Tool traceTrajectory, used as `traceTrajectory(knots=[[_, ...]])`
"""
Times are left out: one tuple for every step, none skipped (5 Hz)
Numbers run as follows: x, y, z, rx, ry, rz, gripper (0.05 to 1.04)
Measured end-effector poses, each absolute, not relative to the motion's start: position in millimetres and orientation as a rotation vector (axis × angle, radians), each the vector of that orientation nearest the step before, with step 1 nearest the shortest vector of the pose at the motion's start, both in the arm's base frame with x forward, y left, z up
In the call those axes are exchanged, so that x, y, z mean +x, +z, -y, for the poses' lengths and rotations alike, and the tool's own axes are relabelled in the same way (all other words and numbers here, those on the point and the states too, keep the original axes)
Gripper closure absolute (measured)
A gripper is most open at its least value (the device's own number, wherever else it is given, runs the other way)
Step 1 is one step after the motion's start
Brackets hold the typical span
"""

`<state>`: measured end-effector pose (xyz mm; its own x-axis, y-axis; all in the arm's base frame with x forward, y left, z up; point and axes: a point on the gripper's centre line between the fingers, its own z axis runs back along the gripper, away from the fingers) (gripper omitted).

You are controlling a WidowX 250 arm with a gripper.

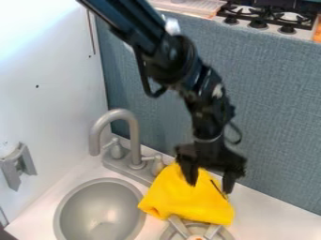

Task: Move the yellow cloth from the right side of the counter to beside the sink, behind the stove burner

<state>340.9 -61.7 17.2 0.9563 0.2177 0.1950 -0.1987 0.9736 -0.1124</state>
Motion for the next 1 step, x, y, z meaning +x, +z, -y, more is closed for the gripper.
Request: traceTrajectory(knots=[[298.4,26.9,93.0,-0.039,0.12,0.103,0.083]])
